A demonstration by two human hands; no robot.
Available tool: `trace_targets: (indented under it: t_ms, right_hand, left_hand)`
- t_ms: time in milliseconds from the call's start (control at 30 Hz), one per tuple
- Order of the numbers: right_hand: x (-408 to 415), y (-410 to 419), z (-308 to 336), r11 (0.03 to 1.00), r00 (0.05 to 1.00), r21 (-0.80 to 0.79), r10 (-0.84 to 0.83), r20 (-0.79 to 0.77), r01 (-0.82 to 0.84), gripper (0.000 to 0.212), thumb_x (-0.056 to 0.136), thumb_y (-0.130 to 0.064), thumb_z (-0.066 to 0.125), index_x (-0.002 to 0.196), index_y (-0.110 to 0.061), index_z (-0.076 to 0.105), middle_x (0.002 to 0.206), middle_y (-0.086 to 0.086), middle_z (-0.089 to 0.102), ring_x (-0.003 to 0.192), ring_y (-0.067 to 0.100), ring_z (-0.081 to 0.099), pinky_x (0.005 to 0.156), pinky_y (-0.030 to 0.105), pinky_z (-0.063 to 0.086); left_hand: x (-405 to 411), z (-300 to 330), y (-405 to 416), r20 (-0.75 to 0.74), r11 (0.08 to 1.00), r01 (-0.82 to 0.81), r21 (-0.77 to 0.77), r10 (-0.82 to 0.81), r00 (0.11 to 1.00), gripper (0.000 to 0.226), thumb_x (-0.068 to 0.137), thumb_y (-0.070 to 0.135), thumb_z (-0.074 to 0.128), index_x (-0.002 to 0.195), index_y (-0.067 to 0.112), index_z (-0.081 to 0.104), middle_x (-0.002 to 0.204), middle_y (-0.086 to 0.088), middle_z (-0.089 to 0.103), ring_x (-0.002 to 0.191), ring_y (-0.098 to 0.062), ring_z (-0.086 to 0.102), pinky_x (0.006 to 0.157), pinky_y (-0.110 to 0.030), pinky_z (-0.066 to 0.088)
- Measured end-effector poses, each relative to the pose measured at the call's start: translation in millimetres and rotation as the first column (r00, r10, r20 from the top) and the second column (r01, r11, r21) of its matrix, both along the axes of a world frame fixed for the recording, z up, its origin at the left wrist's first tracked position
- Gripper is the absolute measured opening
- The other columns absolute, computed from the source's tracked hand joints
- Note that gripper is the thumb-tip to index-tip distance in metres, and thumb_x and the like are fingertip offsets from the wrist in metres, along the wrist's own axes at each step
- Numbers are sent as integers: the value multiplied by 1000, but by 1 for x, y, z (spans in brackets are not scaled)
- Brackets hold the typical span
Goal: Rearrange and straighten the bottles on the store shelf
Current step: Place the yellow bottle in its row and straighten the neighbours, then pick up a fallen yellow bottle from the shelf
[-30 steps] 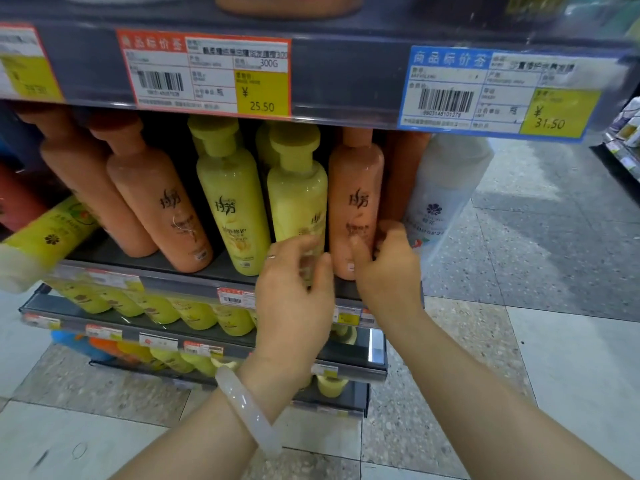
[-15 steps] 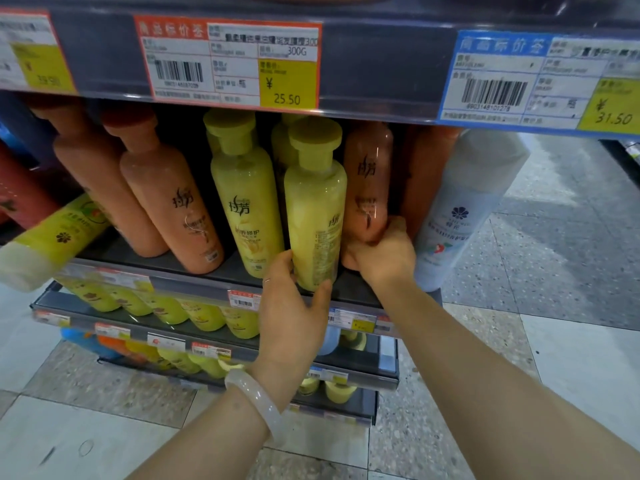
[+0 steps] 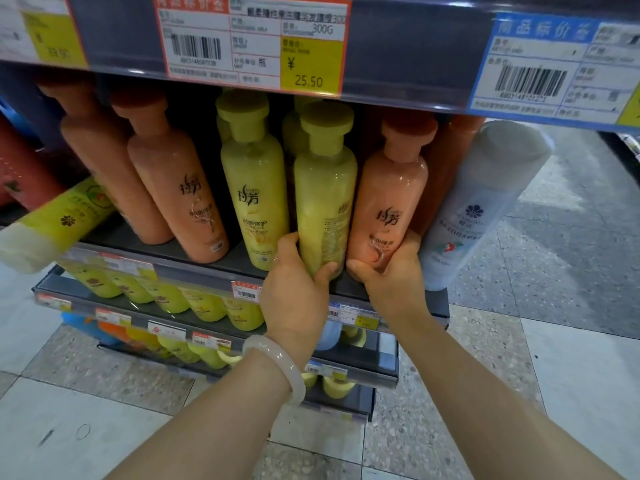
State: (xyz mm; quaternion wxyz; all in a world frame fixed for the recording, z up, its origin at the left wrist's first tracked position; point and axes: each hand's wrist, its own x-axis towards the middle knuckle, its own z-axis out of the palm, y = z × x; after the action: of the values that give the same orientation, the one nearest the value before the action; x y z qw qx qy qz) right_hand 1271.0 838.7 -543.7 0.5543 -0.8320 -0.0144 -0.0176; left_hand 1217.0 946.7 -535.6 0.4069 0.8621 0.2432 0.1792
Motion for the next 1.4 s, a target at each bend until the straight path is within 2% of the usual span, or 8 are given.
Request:
trace_targets:
  t_ms: [267,433,500,667,767,933,1133,1400]
  right_hand:
    - [-7,-6,-3,1000,1000,4,-14,-11,14,68,70,-16,76,124,-6,36,113,5,52,98,17,51,83,29,41]
    - [-57,-9,-5,997,999,52,-52,8,51,53,76,-10,71,121,-9,43,117,13,52,103,23,54,89,39,50]
    - [-83,-4,1,998,997,-49,39,63,-36,45,80,-8,64,121,-11,45,111,8,49,97,22,52,76,22,48]
    - [-97,45,14,932,943,-161,332,21,-324,36,86,-18,58,119,-24,45,104,-4,43,94,13,46,81,29,39]
    - [-101,88,17,898,909,-190,413,55,-397,35,87,-18,57,99,-44,37,100,-17,44,92,5,45,74,12,34]
    - [-108,184,16,867,888,-262,455,66,-424,33,87,-20,57,118,-25,48,109,-13,49,102,4,48,79,14,34]
    - [-109,289,10,853,872,-243,487,53,-462,44,87,-13,55,129,-18,42,132,0,48,121,14,46,93,14,29]
    - [-98,327,-3,872,892,-240,449,48,-426,50,84,-7,58,130,-14,41,132,6,46,124,19,45,92,15,28]
  left_hand:
    - [0,-8,-2,36,994,50,-94,-47,998,52,80,28,68,124,19,42,114,-7,62,100,-27,61,84,-46,51]
    - [-43,-12,19,100,992,23,-125,-11,995,46,83,15,65,125,13,46,114,4,48,102,-9,48,87,-18,38]
    - [-58,-10,41,102,990,-63,-129,77,992,48,82,14,65,125,14,45,111,6,44,103,-8,45,91,-24,41]
    - [-77,-6,115,72,945,-291,-148,304,950,54,80,12,68,128,9,43,123,-7,48,116,-19,47,95,-34,41]
    - [-86,-10,163,16,876,-413,-248,430,903,60,77,20,72,129,8,43,127,-10,50,115,-22,50,90,-27,38]
    - [-89,-5,238,-21,618,-462,-636,584,811,77,70,25,78,132,16,32,118,1,43,106,-15,46,94,-31,39]
    - [-93,2,291,189,739,-204,-642,410,892,88,67,15,80,137,25,27,130,8,38,114,-15,50,87,-26,44]
    - [-77,3,308,202,811,-261,-523,416,887,52,66,15,80,103,25,45,91,10,53,79,-3,55,60,-8,45]
